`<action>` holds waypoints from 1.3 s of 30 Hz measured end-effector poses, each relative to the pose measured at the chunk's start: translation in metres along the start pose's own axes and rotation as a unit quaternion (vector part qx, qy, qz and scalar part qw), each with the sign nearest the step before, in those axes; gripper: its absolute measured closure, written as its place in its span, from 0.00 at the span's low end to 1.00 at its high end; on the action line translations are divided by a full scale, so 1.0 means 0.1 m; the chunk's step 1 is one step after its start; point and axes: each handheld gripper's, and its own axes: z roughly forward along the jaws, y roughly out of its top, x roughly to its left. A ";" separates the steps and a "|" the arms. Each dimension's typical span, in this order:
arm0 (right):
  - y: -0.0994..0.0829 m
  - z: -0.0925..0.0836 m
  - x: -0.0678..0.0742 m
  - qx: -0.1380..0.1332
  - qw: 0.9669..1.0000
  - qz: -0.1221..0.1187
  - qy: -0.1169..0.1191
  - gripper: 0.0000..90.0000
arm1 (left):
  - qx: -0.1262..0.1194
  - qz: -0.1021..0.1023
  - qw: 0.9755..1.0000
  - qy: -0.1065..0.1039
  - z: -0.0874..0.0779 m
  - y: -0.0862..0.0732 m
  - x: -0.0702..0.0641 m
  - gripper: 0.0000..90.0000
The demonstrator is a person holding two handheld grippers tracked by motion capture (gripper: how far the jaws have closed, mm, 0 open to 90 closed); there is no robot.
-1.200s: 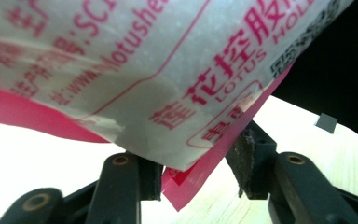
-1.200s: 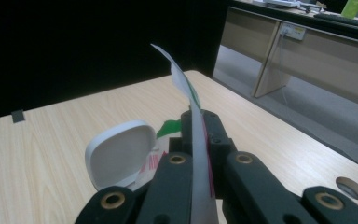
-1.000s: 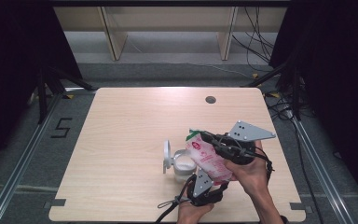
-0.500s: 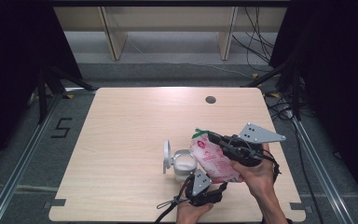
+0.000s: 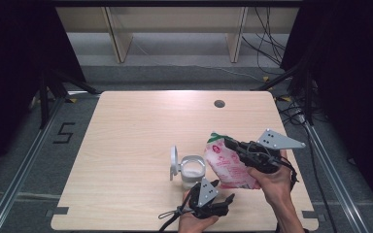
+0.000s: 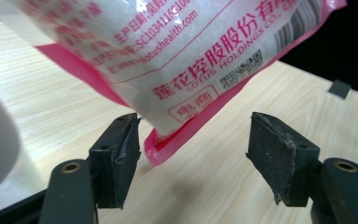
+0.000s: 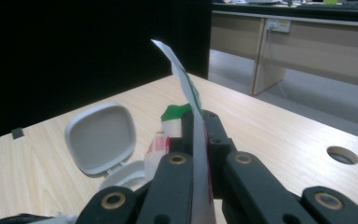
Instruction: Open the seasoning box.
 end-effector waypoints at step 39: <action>-0.56 -0.36 -0.51 0.051 0.992 0.011 -0.119 1.00 | -0.008 0.028 1.000 0.009 -0.54 -0.07 0.12 0.35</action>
